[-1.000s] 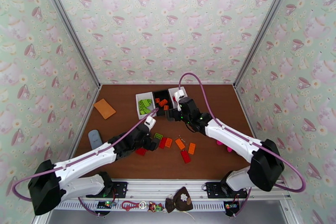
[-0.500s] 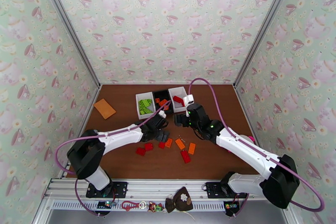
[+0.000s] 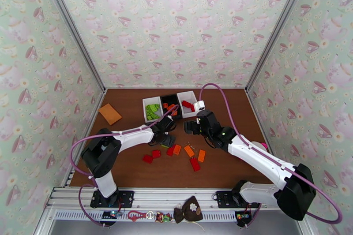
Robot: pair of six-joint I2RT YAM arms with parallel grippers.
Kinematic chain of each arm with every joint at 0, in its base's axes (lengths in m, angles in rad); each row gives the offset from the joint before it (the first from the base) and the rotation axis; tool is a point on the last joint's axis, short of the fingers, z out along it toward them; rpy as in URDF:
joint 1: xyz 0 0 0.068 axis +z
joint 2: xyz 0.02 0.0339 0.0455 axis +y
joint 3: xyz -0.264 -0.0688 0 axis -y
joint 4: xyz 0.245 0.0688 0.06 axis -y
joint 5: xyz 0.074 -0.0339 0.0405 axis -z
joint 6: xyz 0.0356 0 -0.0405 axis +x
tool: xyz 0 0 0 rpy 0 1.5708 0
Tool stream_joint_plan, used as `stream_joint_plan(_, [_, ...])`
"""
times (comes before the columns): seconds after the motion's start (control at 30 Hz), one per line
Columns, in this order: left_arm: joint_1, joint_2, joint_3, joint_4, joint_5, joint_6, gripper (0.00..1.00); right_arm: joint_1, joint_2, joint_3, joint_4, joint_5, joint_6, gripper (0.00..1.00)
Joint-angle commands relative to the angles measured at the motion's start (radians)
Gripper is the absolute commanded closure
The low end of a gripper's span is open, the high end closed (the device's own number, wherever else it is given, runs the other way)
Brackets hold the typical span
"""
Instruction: Sort the legos into containers by color
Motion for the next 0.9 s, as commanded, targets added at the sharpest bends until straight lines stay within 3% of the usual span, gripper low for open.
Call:
stream_joint_plan(0.0, [-0.002, 0.014, -0.021, -0.034, 0.056, 0.024, 0.18, 0.001, -0.011, 0.000, -0.015, 0.014, 0.017, 0.11])
stream_joint_plan(0.17, [-0.001, 0.028, -0.021, -0.037, 0.071, 0.016, 0.19, 0.001, -0.007, 0.006, -0.018, 0.010, 0.020, 0.11])
stream_joint_plan(0.53, [0.015, 0.040, -0.022, -0.038, 0.062, -0.016, 0.43, 0.001, -0.006, 0.030, -0.024, -0.002, 0.023, 0.11])
stream_joint_plan(0.63, [0.022, 0.001, -0.040, -0.021, 0.056, -0.025, 0.50, 0.001, -0.015, 0.018, -0.014, -0.010, 0.026, 0.11])
stream_joint_plan(0.87, [0.039, -0.137, -0.046, -0.004, -0.011, -0.051, 0.54, 0.007, -0.017, 0.014, 0.006, -0.049, 0.034, 0.11])
